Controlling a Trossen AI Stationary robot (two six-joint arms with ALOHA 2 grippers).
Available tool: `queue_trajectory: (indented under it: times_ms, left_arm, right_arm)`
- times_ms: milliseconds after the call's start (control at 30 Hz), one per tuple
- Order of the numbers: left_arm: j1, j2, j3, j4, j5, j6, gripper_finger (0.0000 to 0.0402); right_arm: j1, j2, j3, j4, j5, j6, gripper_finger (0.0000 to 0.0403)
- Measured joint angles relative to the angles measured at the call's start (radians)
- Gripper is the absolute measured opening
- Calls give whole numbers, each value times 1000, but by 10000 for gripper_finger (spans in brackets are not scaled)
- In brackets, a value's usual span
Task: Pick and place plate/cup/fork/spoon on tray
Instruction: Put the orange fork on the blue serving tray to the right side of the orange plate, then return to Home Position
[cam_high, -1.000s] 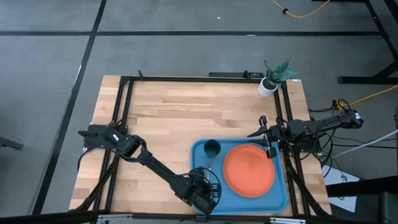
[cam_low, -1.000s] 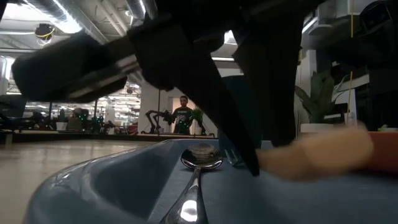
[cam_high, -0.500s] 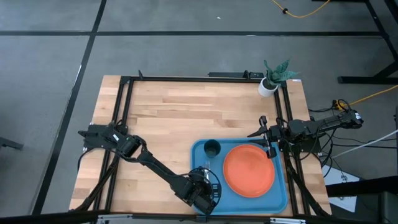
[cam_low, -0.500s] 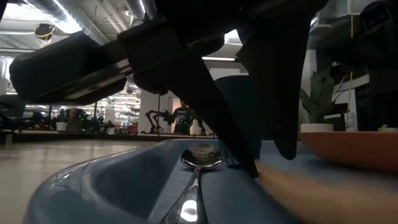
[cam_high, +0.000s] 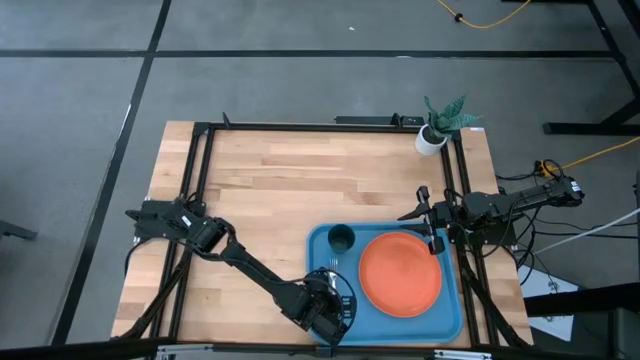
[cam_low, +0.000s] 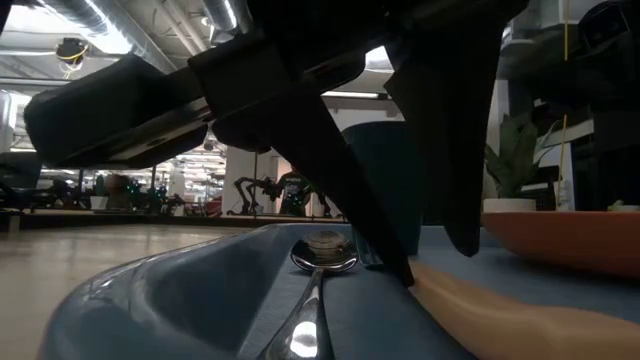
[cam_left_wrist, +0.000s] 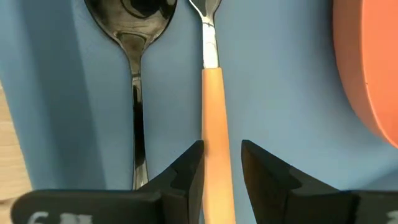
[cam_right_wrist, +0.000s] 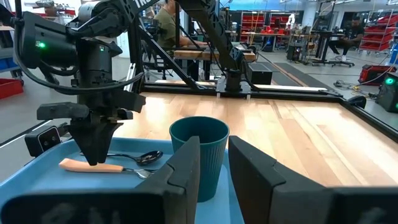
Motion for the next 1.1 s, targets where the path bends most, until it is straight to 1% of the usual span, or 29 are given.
queue_trajectory:
  times_ms: [200,300,367,467,600,667,733,767,833,867,933,1000,1100]
  left_arm:
    - [1,-16,0,-17,-8,35,101]
    - [1,-51,0,-24,-48,85,99]
    - [-2,-79,0,-49,-81,147,99]
    - [-1,-125,0,-66,-138,293,99]
    - [0,-189,0,-60,-273,617,99]
    - [4,-212,2,-49,-350,814,99]
    - [3,-227,2,-54,-419,1046,99]
    - [2,-231,2,-55,-439,1158,99]
    - [-3,-243,2,-85,-436,1415,99]
    - [-3,-250,2,-102,-413,1540,99]
    - [-5,-261,2,-141,-371,1735,99]
    - [-4,-262,2,-205,-363,1871,99]
    - [-3,-260,1,-316,-360,1976,99]
  right_arm:
    - [0,0,0,0,0,-1,90]
    - [0,0,0,0,0,0,90]
    - [0,0,0,0,0,-1,90]
    - [0,0,0,0,0,0,90]
    - [0,0,0,-1,0,0,90]
    - [0,0,0,-1,0,0,90]
    - [0,0,0,-1,0,-1,90]
    - [0,0,0,-1,0,0,90]
    - [0,0,0,-1,0,0,90]
    - [0,0,0,-1,0,-1,90]
    - [0,0,0,0,0,0,90]
    - [0,0,0,-1,0,-1,90]
    - [0,0,0,0,0,0,90]
